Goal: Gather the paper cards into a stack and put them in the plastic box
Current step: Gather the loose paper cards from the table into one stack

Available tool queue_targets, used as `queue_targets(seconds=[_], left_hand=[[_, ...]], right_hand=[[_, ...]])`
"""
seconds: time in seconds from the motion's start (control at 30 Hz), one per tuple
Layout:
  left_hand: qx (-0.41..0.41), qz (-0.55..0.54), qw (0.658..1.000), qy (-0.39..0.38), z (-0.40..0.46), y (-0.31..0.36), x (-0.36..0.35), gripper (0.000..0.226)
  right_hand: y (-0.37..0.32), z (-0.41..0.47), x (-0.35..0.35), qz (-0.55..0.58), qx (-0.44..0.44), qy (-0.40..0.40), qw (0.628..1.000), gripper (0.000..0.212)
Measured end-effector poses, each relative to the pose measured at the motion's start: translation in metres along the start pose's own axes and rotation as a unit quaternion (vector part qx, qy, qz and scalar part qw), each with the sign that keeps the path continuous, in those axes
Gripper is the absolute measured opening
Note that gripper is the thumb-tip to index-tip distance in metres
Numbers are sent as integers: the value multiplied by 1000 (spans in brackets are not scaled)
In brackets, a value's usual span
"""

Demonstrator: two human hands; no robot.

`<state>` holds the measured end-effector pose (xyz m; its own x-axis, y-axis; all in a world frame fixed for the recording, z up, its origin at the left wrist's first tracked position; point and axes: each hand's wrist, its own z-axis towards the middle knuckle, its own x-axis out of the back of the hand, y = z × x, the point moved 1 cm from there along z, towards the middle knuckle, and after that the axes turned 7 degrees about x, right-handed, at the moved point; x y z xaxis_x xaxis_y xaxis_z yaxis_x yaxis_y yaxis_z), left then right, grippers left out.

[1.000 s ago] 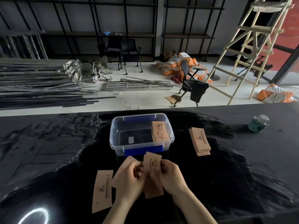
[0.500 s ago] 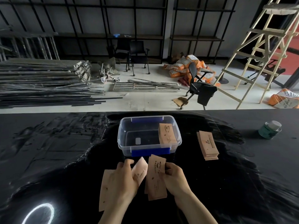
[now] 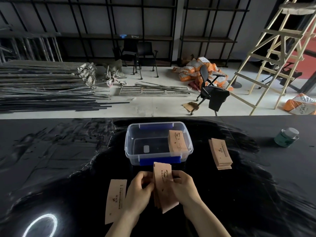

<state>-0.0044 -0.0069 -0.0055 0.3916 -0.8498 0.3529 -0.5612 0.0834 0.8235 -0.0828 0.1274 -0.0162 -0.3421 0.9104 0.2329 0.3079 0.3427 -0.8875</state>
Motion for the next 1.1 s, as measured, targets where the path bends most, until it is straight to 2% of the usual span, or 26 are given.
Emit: queue_targets(seconds=[0.1,0.17,0.2,0.3,0.4,0.6,0.77,0.87,0.97,1.1], left_hand=[[-67,120,981,136,0,-9,16,22],[-74,244,940,226,-3,-12,34,38],[-50,299,921,245,-5,-12,43,47],[35,392,893,221,-8,-14,57,70],[56,423,883,196,-11,-17,58,71],[57,286,939,184,-11,-18,65,70],[39,108,977,181,-8,-22,69,40],[54,-9,985,164,-4,-21,63,24],[53,-86,987,125,2,-22,55,36],[57,-169,981,81,2,-15,44,36]], right_hand=[[-2,1,-3,-31,19,5,999,25],[-4,0,-5,-47,23,-2,999,29],[-6,0,-6,-51,23,-9,998,29],[-8,1,-11,-47,20,-23,998,29],[-9,1,-20,-47,13,-27,998,27],[-14,-4,-29,-33,8,-47,998,29],[-11,-9,-36,9,24,-46,999,26],[-13,-15,-39,68,14,-71,995,17],[-16,-19,-43,85,13,-80,993,16],[-18,-17,-47,61,28,-63,996,15]])
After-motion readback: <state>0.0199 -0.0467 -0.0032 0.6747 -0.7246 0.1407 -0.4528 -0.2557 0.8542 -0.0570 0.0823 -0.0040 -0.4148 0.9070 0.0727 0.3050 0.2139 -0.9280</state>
